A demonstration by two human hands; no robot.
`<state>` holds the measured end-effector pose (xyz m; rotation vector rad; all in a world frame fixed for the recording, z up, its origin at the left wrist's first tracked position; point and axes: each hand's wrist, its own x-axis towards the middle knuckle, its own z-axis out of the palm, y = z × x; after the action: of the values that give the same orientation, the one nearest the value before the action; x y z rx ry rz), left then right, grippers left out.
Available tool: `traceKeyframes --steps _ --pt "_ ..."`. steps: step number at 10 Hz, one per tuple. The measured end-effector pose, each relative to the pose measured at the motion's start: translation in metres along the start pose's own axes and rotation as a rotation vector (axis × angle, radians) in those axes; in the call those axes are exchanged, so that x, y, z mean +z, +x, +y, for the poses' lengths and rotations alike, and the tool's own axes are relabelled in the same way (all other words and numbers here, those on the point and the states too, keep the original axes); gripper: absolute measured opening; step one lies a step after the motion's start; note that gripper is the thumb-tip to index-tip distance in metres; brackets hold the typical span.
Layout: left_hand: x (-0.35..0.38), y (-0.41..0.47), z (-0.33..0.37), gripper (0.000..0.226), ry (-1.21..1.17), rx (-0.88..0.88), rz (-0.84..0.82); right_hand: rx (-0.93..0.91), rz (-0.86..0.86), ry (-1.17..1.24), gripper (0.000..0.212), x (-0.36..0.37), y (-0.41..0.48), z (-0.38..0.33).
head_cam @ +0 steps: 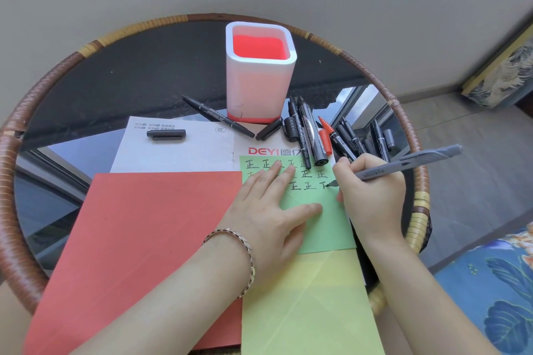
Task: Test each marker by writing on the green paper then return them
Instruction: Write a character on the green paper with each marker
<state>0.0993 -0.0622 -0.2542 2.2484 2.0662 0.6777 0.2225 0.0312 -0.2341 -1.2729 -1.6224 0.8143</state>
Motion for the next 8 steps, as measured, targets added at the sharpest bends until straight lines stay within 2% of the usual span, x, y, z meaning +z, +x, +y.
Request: traceKeyframes --steps 6,8 --pt "-0.0009 0.0011 0.0007 0.039 0.036 0.014 -0.020 0.016 -0.029 0.061 0.034 0.0001 -0.0009 -0.0001" --pt "-0.0008 0.0011 0.0012 0.039 0.039 0.019 -0.010 -0.007 -0.045 0.000 0.036 0.0003 -0.0016 0.0012"
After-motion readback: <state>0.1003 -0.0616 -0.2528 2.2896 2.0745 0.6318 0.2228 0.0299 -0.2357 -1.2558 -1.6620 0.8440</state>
